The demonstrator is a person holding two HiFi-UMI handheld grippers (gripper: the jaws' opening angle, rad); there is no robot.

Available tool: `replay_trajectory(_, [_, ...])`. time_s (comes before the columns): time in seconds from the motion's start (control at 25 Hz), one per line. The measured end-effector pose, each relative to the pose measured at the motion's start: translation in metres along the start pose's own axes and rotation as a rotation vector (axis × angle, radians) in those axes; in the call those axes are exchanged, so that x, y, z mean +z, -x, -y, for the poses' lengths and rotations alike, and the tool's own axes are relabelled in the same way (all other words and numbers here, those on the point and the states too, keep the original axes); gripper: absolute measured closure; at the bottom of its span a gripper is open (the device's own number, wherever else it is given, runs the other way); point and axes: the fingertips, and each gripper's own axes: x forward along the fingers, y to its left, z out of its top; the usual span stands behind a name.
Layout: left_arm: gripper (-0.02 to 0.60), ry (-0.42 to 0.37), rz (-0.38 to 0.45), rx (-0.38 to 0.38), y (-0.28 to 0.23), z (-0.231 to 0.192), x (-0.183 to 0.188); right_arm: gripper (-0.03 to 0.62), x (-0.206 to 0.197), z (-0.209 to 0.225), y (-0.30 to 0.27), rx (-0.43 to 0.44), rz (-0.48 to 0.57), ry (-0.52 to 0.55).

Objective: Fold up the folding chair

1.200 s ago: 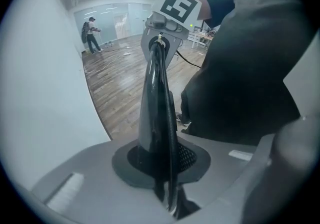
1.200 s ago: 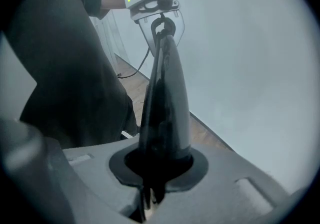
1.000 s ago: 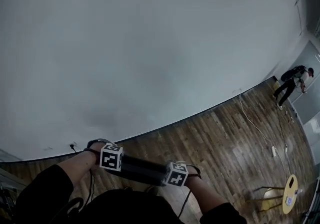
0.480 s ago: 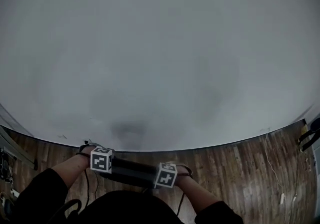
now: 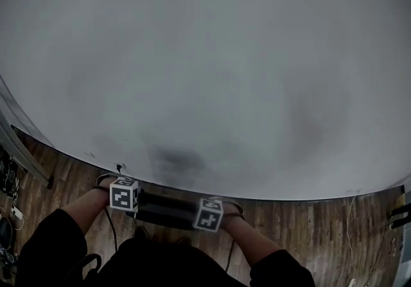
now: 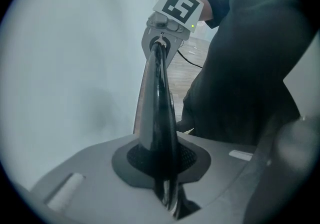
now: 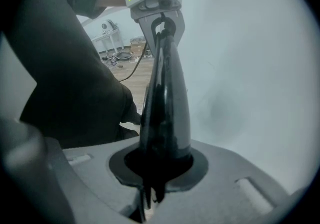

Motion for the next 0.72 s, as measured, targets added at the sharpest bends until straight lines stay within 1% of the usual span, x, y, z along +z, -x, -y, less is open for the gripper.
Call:
replay_trajectory(0.24, [0.529,0.01,0.008,-0.007,-0.002,-0.01,-0.007,0.545,0.004,0.012,-0.005,0.014,-0.011,0.003])
replay_trajectory(0.72, [0.528,-0.003,0.02,-0.02,-0.005,-0.038,-0.011,0.543,0.004,0.037,-0.009,0.01,-0.017,-0.013])
